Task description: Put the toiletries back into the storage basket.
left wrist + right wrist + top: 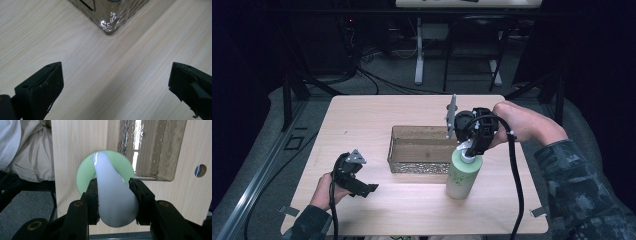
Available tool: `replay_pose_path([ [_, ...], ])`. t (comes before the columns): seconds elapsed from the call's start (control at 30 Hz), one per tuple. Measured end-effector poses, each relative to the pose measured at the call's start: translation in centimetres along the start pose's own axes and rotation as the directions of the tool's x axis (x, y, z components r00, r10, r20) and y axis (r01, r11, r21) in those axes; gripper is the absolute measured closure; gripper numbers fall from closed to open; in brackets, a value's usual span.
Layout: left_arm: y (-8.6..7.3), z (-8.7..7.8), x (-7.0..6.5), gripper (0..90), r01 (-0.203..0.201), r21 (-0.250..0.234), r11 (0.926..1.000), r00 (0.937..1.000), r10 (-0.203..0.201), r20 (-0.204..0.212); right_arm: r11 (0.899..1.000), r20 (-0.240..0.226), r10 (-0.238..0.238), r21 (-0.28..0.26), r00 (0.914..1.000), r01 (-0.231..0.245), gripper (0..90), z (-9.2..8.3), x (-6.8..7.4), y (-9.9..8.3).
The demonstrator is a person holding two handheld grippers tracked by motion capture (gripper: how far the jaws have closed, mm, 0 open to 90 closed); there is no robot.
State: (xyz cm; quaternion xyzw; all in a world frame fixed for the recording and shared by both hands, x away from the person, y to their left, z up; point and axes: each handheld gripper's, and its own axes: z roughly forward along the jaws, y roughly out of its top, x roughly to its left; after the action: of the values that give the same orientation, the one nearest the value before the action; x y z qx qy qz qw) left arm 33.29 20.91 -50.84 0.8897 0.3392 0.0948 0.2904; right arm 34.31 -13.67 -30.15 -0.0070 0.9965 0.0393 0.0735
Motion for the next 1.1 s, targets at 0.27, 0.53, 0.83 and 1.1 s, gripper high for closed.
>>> replay_pose_path([
  [0.27, 0.0, 0.0, -0.1, 0.0, -0.003, 0.002, 1.0, 1.0, 0.003, -0.004, 1.0, 0.008, -0.015, -0.005, 0.9999, 0.015, 62.6, -0.9, 0.1, 0.0],
  [0.53, 0.0, -0.1, -0.1, 0.0, -0.003, 0.005, 1.0, 1.0, 0.003, -0.004, 1.0, 0.011, -0.018, 0.0, 0.9998, 0.018, 62.7, -2.1, 0.1, 0.1],
  [0.83, -0.1, -0.1, -0.1, 0.0, 0.0, 0.004, 1.0, 1.0, 0.0, -0.001, 1.0, 0.02, -0.012, 0.009, 0.9997, 0.012, 62.7, -3.5, -0.4, 0.2],
  [1.1, -0.2, -0.1, 0.0, 0.0, 0.006, 0.002, 1.0, 1.0, -0.006, -0.003, 1.0, 0.04, -0.011, 0.007, 0.9991, 0.011, 62.7, -4.9, -1.2, 0.3],
])
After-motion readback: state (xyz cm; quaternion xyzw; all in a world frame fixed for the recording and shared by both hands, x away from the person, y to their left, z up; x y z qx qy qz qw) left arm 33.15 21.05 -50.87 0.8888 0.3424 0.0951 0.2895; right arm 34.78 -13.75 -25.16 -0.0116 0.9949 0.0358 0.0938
